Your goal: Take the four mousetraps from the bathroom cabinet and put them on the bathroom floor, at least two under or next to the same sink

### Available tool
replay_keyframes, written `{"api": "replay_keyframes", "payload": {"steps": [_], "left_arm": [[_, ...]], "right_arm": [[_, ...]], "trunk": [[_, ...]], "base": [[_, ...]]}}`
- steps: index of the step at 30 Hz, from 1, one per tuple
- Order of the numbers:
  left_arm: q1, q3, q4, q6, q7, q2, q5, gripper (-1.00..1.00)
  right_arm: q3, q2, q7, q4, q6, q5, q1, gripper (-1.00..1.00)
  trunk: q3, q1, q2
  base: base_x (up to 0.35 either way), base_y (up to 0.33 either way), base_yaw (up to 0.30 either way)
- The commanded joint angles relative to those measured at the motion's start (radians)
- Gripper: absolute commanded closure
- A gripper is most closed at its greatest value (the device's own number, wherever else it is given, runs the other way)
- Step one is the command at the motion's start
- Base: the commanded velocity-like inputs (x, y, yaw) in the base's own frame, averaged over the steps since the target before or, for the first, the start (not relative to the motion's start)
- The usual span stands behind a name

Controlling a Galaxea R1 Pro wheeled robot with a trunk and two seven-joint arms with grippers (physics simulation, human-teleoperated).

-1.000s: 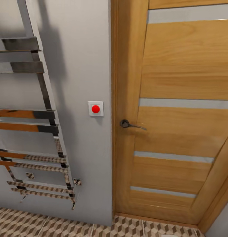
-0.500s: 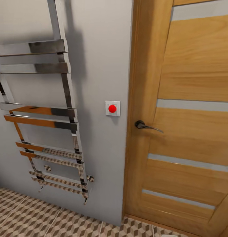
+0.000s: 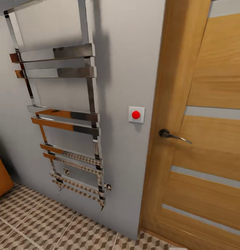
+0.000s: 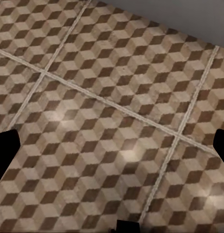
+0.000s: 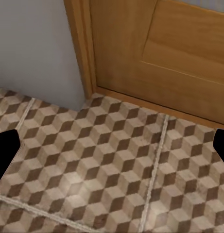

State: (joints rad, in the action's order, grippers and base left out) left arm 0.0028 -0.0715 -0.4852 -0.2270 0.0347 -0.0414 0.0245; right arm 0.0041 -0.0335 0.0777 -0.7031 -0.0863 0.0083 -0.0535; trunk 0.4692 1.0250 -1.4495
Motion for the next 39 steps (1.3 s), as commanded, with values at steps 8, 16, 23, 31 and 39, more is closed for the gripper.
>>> {"api": "replay_keyframes", "payload": {"steps": [8, 16, 23, 31, 39], "left_arm": [[0.0, 0.001, -0.001, -0.002, 0.002, 0.0, 0.002, -1.0], [0.0, 0.001, -0.001, -0.002, 0.002, 0.0, 0.002, -1.0], [0.0, 0.001, -0.001, -0.002, 0.002, 0.0, 0.003, -1.0], [0.0, 0.001, 0.0, -0.002, 0.002, 0.0, 0.003, -1.0], [0.0, 0.001, -0.001, -0.002, 0.002, 0.0, 0.002, -1.0]], "right_arm": [[0.001, 0.0, 0.004, 0.001, -0.003, 0.001, -0.001, -1.0], [0.001, 0.0, 0.004, 0.001, -0.003, 0.001, -0.001, -1.0], [0.001, 0.0, 0.004, 0.001, -0.003, 0.001, -0.001, -1.0], [0.001, 0.0, 0.004, 0.001, -0.003, 0.001, -0.001, -1.0], [0.001, 0.0, 0.004, 0.001, -0.003, 0.001, 0.0, -1.0]], "trunk": [[0.001, 0.0, 0.0], [0.001, 0.0, 0.0], [0.001, 0.0, 0.0], [0.001, 0.0, 0.0], [0.001, 0.0, 0.0]], "base": [[0.0, 0.0, 0.262], [0.0, 0.0, 0.262], [0.0, 0.0, 0.262], [0.0, 0.0, 0.263], [0.0, 0.0, 0.271]]}}
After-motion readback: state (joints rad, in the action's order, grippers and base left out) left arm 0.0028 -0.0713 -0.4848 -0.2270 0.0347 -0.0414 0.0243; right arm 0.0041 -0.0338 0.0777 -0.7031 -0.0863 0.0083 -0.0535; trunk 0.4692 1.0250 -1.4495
